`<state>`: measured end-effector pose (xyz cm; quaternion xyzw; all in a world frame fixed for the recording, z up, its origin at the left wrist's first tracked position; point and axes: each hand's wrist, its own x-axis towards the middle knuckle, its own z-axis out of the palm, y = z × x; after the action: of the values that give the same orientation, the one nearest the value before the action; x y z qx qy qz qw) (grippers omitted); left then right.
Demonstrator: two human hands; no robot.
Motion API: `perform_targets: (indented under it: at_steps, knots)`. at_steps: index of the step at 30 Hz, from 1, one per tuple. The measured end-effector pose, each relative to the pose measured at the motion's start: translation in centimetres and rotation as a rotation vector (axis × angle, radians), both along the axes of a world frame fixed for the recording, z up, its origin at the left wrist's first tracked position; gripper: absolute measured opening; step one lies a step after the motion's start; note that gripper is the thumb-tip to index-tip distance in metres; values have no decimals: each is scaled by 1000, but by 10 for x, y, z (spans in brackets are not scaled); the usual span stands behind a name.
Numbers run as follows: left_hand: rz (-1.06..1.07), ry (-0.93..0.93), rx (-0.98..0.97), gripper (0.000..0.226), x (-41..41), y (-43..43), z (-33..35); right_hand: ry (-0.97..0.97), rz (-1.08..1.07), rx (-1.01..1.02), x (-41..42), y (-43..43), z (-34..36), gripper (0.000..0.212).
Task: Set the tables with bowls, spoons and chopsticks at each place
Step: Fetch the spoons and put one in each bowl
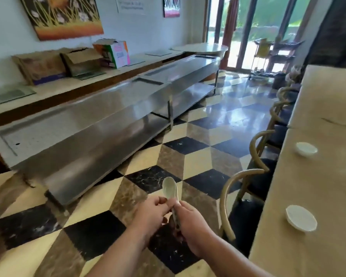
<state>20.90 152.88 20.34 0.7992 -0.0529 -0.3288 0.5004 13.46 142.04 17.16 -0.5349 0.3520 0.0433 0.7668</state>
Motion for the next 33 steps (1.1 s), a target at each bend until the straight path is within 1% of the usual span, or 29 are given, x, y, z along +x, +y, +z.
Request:
perform_targets:
  at_steps: [4, 7, 10, 13, 15, 17, 22, 25, 27, 28, 30, 31, 33]
  knots:
    - [-141, 120, -59, 15, 26, -50, -14, 4, -186, 36, 13, -46, -17, 39]
    - [-248, 79, -26, 17, 54, -98, -33, -11, -315, 45, 33, -82, -36, 39]
    - [-339, 54, 15, 13, 89, -155, -49, -32, -426, 68, 62, -124, -59, 39]
    - [-436, 17, 98, 10, 128, -221, -64, -44, -503, 87, 94, -175, -83, 38]
    - [-468, 7, 135, 10, 147, -260, -67, -30, -532, 79, 108, -207, -82, 36]
    - [-515, -6, 159, 11, 161, -303, -70, -62, -578, 94, 119, -239, -80, 35]
    - [-635, -11, 172, 21, 174, -396, -68, -60, -730, 52, 121, -312, -75, 33]
    - [-745, -36, 160, 17, 168, -445, -66, -49, -815, 10, 118, -345, -77, 33]
    - [-839, -38, 167, 12, 162, -477, -64, -31, -911, -10, 114, -367, -81, 34]
    - [-891, -33, 171, 13, 160, -490, -62, -23, -958, -20, 111, -376, -81, 34]
    - [-975, -6, 167, 23, 158, -519, -67, 0, -1030, -54, 107, -393, -81, 34]
    - [-1020, -6, 159, 25, 157, -534, -70, 16, -1070, -72, 107, -403, -83, 35]
    - [-1129, -48, 145, 19, 160, -559, -71, 51, -1140, -108, 112, -418, -81, 37]
